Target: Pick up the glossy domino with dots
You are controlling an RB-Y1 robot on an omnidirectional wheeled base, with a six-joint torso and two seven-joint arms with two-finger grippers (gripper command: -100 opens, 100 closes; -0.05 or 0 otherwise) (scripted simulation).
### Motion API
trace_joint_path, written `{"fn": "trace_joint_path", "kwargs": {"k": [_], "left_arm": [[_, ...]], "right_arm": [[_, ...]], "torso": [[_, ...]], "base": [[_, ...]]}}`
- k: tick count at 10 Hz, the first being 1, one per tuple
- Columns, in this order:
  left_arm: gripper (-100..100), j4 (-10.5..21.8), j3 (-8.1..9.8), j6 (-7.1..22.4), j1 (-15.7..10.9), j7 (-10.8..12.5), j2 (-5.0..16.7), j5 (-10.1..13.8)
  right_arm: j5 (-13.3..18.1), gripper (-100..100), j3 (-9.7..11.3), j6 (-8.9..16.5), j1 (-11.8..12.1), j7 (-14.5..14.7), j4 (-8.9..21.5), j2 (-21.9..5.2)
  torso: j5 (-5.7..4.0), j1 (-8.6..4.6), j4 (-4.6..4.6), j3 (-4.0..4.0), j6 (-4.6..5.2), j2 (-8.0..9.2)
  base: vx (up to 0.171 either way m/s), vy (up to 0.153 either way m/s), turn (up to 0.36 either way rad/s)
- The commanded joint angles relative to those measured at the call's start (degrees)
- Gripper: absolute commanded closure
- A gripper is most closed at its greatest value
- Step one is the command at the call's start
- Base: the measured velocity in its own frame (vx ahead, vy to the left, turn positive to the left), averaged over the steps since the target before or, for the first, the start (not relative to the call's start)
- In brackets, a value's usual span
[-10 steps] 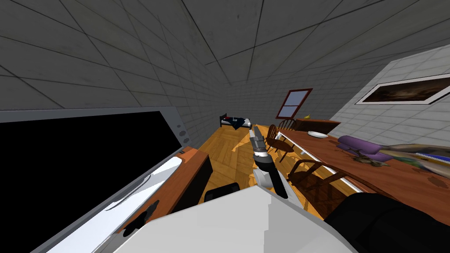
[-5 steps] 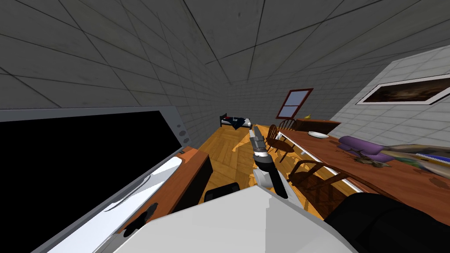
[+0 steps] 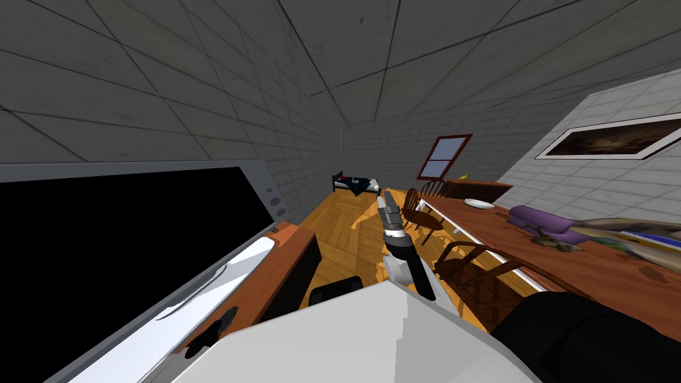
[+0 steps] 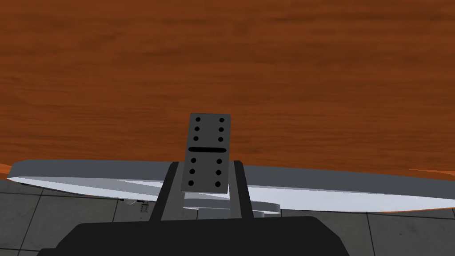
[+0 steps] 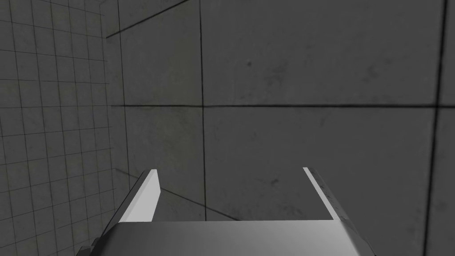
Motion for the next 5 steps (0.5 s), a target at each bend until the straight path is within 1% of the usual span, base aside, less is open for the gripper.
{"fn": "trace_joint_path", "kwargs": {"k": [1, 3, 4, 5], "left_arm": [[100, -1.74, -0.55, 1.35, 0.59, -0.12, 0.58, 1.08], [100, -5.3, -1.78, 3.75, 1.85, -0.36, 1.98, 3.52], [100, -6.19, -2.08, 4.35, 2.16, -0.42, 2.34, 4.13], [100, -5.69, -1.85, 3.85, 2.02, -0.36, 2.1, 3.68]], "right_arm": [[0.0, 0, 0.0, 0.0, 0.0, 0.0, 0.0, 0.0], [0.0, 0, 0.0, 0.0, 0.0, 0.0, 0.0, 0.0], [0.0, 0, 0.0, 0.0, 0.0, 0.0, 0.0, 0.0], [0.0, 0, 0.0, 0.0, 0.0, 0.0, 0.0, 0.0]], "torso": [[0.0, 0.0, 0.0, 0.0, 0.0, 0.0], [-0.01, -0.03, 0.01, 0.02, 0.01, 0.03], [-0.01, -0.03, 0.01, 0.02, 0.0, 0.03], [-0.01, -0.01, 0.01, 0.02, 0.0, 0.03]], "base": [[-0.043, -0.031, -0.008], [-0.045, -0.037, -0.024], [-0.043, -0.028, -0.014], [-0.019, -0.011, 0.0]]}}
